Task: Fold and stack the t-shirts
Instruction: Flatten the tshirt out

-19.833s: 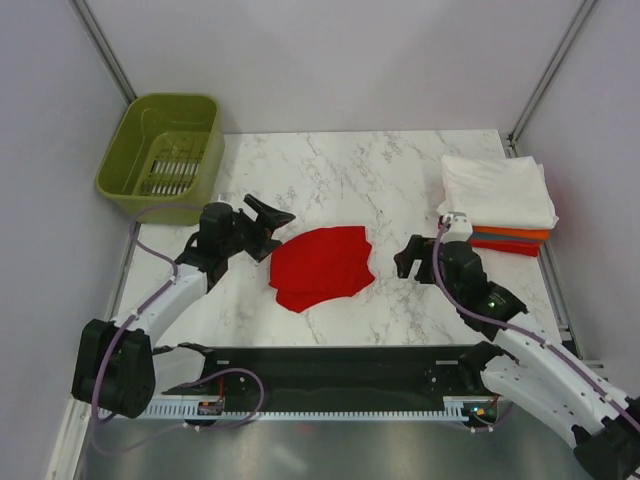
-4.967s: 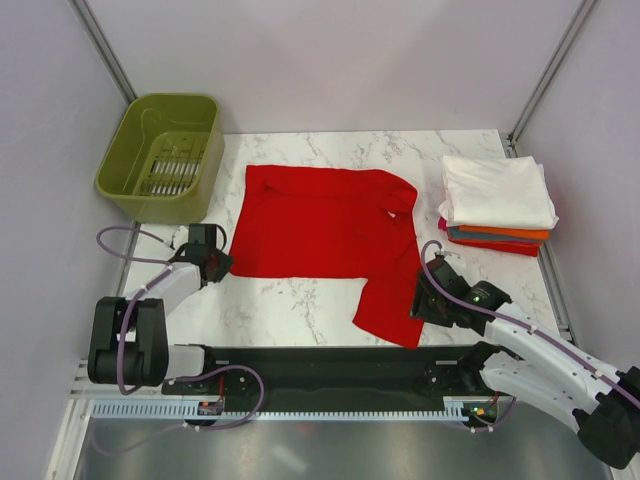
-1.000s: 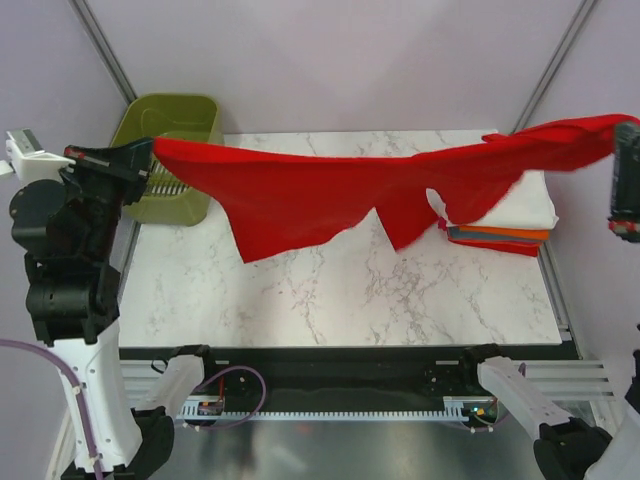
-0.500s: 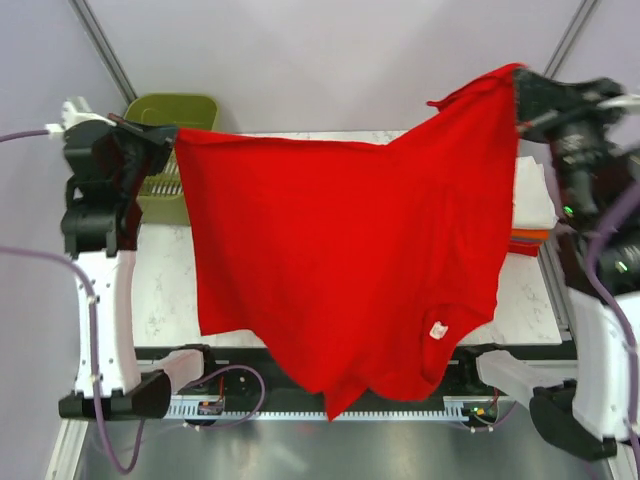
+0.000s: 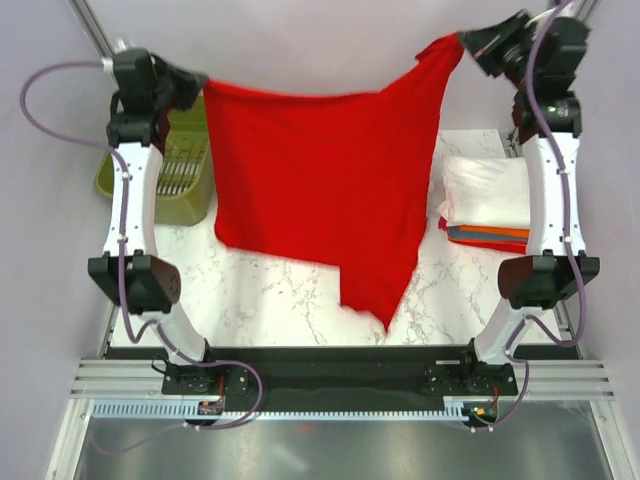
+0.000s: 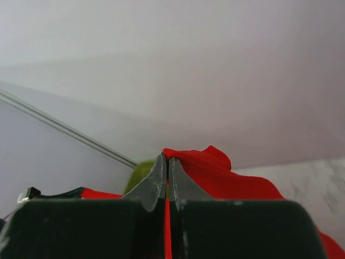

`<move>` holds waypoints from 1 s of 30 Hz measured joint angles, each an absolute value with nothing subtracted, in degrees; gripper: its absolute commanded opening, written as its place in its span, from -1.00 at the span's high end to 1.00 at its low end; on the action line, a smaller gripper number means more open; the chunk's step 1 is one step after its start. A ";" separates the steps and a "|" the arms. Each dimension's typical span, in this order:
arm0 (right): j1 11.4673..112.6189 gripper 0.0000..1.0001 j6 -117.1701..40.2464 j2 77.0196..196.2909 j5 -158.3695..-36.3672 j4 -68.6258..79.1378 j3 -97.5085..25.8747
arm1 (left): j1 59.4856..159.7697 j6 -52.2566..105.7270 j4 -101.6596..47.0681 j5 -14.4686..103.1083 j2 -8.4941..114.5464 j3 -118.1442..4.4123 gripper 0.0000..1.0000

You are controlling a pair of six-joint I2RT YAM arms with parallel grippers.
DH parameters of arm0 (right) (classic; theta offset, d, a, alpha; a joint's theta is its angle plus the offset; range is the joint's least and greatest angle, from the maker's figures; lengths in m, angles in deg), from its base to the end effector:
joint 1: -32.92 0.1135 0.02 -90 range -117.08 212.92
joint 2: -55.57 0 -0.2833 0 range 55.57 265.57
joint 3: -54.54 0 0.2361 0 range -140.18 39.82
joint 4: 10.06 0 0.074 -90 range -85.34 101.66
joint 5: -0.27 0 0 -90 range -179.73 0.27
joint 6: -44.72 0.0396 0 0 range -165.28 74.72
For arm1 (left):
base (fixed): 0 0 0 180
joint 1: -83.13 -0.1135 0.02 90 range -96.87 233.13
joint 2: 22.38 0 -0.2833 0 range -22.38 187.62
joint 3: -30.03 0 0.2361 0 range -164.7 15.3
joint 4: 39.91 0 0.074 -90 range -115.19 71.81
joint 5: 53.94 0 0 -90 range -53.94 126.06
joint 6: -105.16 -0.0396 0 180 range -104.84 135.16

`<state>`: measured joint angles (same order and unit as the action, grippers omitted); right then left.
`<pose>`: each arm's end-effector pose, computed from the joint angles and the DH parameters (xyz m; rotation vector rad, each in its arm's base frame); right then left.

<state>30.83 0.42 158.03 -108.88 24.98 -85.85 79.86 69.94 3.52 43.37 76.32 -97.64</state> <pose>0.3788 -0.0008 0.5409 0.3793 1.5401 0.8547 0.3788 0.0166 0.4796 -0.8327 1.6929 -0.7428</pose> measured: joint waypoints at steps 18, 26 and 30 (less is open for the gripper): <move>22.85 1.00 23.19 152.35 -128.10 -13.16 -62.13 | 77.70 73.79 -24.66 53.27 80.21 -86.01 0.95; 23.88 1.00 16.33 147.71 -129.91 -8.29 -38.83 | 77.70 73.72 -29.03 53.84 76.27 -57.23 0.95; 24.77 1.00 12.17 142.38 -130.04 -5.43 -34.27 | 77.74 73.72 -32.02 54.28 69.80 -47.50 0.95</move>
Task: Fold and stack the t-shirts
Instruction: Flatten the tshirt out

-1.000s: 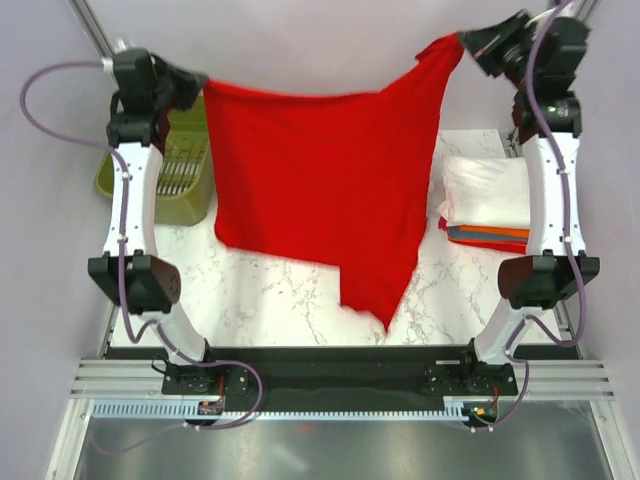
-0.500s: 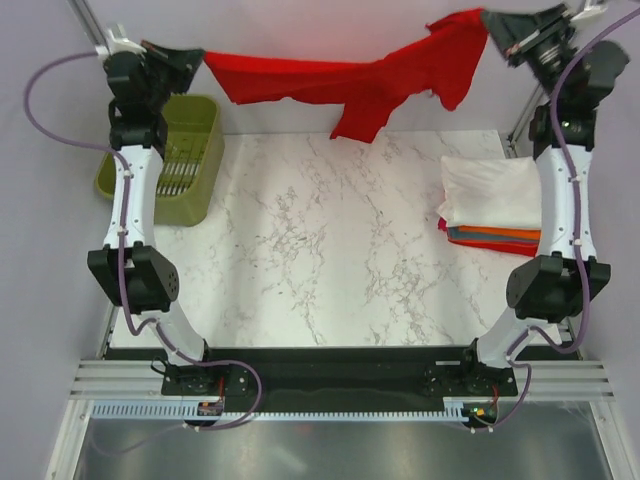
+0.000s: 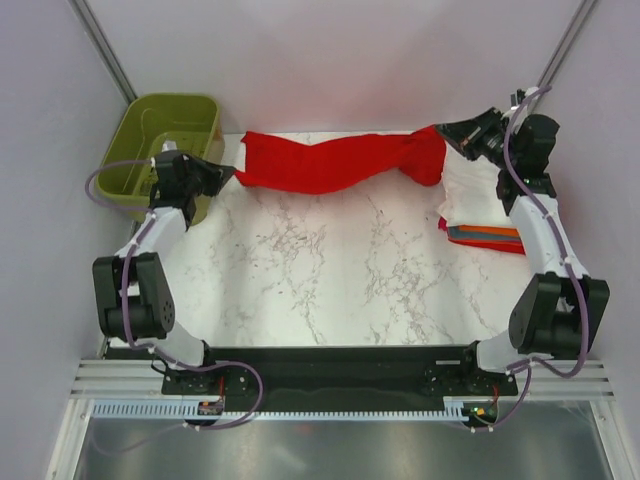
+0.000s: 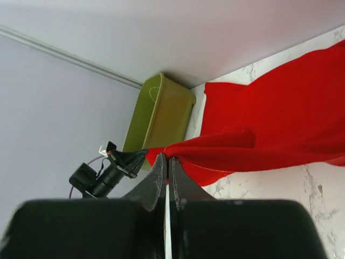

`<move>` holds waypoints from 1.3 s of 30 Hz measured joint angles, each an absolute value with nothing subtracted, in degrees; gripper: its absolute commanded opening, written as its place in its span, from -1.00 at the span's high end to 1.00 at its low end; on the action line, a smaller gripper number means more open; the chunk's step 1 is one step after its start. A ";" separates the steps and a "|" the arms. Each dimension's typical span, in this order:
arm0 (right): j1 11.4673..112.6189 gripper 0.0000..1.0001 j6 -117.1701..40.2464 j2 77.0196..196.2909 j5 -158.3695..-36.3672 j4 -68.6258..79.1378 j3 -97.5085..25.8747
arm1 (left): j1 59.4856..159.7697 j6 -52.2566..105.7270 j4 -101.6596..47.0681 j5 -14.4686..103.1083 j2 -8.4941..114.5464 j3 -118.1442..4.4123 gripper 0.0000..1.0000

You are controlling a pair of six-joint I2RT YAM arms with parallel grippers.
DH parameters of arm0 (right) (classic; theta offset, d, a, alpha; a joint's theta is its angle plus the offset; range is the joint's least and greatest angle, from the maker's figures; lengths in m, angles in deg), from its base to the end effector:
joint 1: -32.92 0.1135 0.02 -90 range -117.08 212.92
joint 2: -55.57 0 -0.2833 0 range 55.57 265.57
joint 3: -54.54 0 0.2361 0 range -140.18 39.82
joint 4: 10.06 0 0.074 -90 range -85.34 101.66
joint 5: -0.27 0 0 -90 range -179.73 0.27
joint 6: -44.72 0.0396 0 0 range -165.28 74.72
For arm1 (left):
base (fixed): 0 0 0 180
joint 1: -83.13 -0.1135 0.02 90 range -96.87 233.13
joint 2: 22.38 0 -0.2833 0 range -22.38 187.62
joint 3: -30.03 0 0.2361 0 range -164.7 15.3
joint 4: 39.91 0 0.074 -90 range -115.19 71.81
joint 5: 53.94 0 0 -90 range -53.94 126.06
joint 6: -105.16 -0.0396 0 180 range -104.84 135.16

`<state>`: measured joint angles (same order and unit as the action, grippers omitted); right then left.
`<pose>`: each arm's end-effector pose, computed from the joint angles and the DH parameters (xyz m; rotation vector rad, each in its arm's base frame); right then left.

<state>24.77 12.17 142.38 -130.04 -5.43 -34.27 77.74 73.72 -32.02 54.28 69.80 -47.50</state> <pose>0.3444 -0.0234 0.3998 0.4082 1.7027 1.2094 0.3619 0.0217 0.2941 -0.8983 1.8530 -0.9054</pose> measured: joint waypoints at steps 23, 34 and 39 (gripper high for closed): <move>25.67 1.00 8.85 143.30 -129.39 2.86 -49.15 | 77.74 74.27 -27.41 53.21 62.72 -55.20 0.96; 25.67 1.00 7.54 129.92 -127.92 -2.63 -55.58 | 77.74 74.99 -20.57 51.06 46.72 -61.14 0.95; 25.67 1.00 3.43 124.70 -124.45 -3.02 -63.21 | 77.74 74.99 -17.16 48.29 41.26 -68.29 0.95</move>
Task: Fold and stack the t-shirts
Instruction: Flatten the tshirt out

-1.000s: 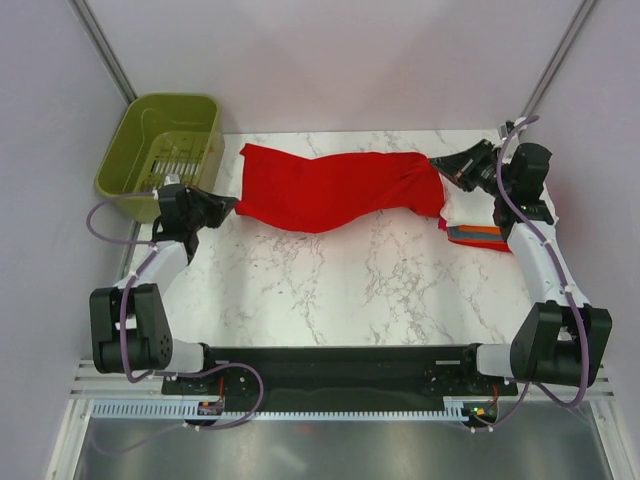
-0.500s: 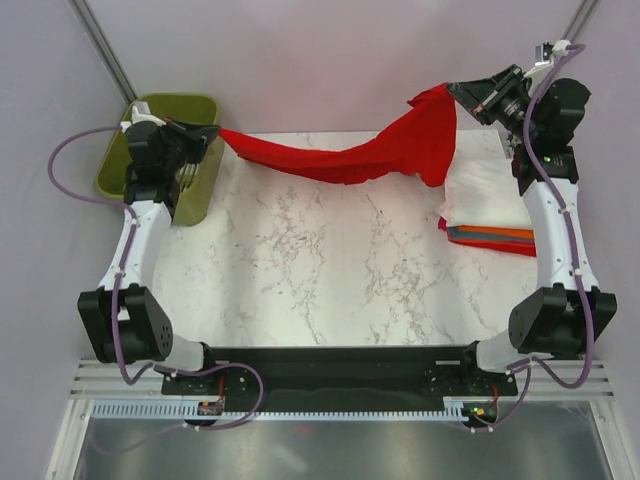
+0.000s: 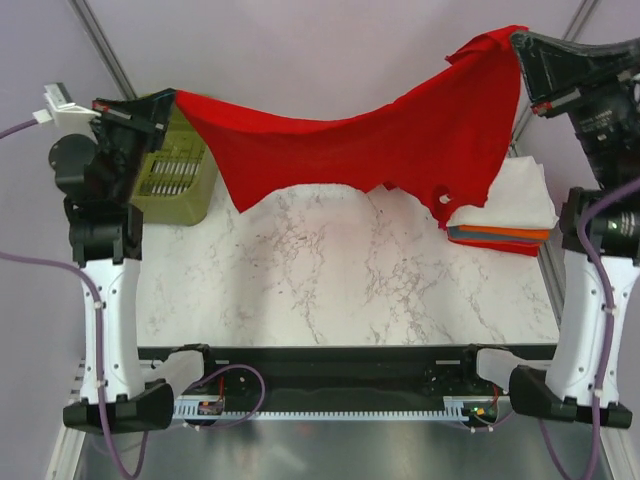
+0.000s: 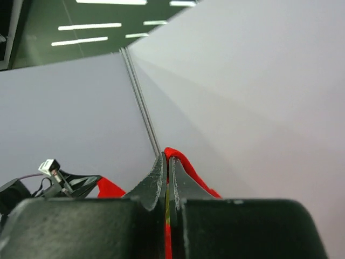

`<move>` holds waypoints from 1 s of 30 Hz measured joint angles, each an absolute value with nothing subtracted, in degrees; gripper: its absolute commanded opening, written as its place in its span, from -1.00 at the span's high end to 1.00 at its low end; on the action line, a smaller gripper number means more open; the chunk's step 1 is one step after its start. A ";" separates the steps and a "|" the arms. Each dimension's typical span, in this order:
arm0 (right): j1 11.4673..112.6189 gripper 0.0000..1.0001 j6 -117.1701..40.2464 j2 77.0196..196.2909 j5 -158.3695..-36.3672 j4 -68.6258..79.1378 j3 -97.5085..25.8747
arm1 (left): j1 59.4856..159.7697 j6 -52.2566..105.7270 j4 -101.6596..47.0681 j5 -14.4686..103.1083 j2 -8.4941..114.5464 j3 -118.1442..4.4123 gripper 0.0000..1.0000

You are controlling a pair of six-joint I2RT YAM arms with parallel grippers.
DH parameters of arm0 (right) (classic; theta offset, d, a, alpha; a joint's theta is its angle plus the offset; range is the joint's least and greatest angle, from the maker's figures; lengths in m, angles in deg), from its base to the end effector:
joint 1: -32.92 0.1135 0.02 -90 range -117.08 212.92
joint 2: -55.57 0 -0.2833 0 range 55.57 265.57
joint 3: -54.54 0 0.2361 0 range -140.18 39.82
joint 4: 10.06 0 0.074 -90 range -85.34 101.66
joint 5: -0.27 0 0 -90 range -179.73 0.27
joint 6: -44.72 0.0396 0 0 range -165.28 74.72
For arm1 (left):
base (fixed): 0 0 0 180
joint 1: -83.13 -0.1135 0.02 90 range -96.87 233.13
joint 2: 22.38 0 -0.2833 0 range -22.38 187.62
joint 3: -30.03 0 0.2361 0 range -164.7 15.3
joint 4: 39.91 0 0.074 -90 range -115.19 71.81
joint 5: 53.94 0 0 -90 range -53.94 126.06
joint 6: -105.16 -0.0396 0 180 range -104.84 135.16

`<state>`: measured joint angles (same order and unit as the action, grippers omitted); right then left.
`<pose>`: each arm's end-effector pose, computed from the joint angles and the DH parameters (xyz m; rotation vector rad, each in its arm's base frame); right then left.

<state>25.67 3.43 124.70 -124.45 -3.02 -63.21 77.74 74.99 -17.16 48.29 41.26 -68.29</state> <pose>0.1565 0.0028 0.6261 -0.1229 1.0263 0.9163 0.1985 0.0103 0.5250 -0.6069 1.2965 -0.9358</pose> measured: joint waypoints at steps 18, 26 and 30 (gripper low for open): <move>25.67 1.00 -1.57 126.90 -112.73 0.21 -75.99 | 77.74 75.40 -14.95 43.68 44.14 -73.77 0.95; 24.91 1.00 5.81 150.95 -116.08 5.35 -73.98 | 77.76 75.69 -14.69 43.65 58.68 -68.11 0.96; 24.40 1.00 8.74 157.55 -117.96 8.72 -78.31 | 77.81 75.82 -14.56 43.89 63.59 -73.40 0.95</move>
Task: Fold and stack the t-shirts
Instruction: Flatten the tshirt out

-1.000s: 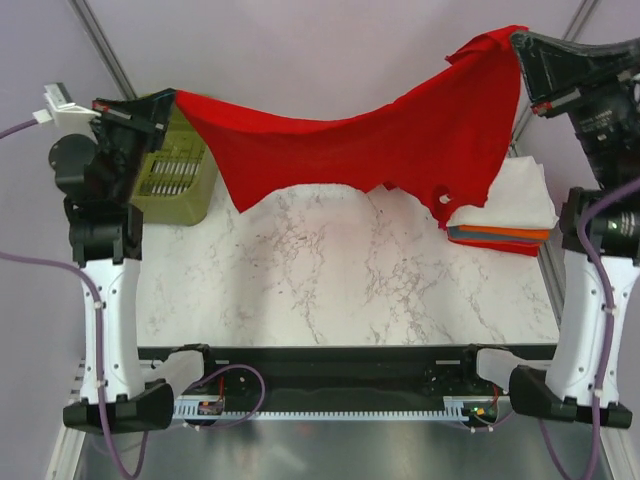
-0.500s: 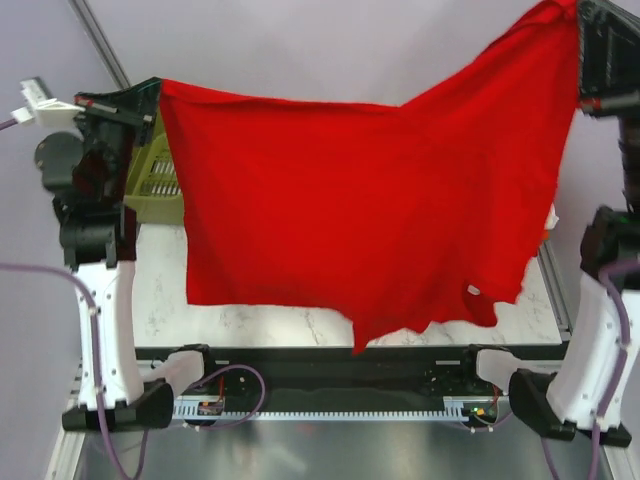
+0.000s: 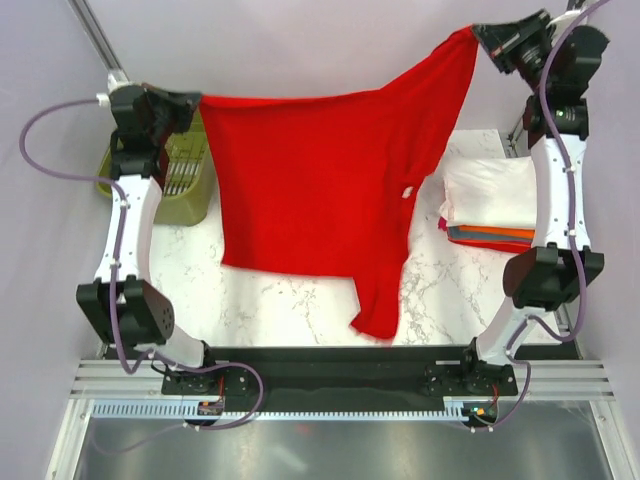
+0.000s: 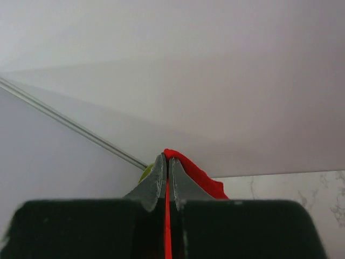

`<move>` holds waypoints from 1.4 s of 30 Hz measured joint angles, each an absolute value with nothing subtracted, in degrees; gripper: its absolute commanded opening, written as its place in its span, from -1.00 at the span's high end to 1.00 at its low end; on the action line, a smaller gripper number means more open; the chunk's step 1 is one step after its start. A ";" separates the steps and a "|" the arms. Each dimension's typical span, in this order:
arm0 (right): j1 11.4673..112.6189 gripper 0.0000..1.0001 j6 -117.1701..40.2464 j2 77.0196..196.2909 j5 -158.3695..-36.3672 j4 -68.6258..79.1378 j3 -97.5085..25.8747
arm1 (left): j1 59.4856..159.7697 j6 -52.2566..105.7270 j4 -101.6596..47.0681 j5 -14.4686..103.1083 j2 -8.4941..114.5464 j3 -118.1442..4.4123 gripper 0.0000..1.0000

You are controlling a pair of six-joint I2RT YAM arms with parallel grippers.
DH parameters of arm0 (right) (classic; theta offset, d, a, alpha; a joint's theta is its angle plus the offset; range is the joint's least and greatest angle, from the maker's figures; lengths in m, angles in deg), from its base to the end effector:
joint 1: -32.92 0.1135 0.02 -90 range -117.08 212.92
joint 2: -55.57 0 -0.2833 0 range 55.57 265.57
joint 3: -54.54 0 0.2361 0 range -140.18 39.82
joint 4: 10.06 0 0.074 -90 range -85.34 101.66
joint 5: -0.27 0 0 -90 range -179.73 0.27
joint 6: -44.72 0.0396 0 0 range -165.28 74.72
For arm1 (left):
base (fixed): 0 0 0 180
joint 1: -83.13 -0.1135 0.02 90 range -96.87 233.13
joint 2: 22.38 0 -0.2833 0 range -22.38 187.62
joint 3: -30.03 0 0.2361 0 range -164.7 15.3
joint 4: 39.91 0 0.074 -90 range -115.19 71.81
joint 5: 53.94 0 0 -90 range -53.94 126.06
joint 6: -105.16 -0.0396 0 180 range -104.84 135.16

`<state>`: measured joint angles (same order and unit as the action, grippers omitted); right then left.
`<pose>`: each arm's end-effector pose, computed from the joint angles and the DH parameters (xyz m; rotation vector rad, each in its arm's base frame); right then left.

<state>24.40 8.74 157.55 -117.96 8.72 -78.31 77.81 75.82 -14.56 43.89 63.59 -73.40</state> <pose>0.3864 -0.0389 0.5346 0.3527 1.4154 0.9892 0.3365 0.0259 0.4514 -0.8782 1.5473 -0.8259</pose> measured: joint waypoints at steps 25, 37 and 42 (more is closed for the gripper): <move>24.27 1.00 21.20 153.61 -131.14 -17.67 -51.32 | 78.07 76.28 -30.25 50.32 79.13 -71.30 0.95; 26.68 1.00 12.90 141.59 -132.21 -14.65 -27.95 | 78.07 76.30 -38.58 52.11 70.63 -44.16 0.95; 26.68 1.00 10.47 138.71 -132.12 -12.53 -23.51 | 78.07 76.30 -40.44 52.88 65.04 -38.54 0.95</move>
<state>26.68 10.47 138.71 -132.12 -12.53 -23.51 78.07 76.30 -40.44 52.88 65.04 -38.54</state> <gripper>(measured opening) 0.010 0.033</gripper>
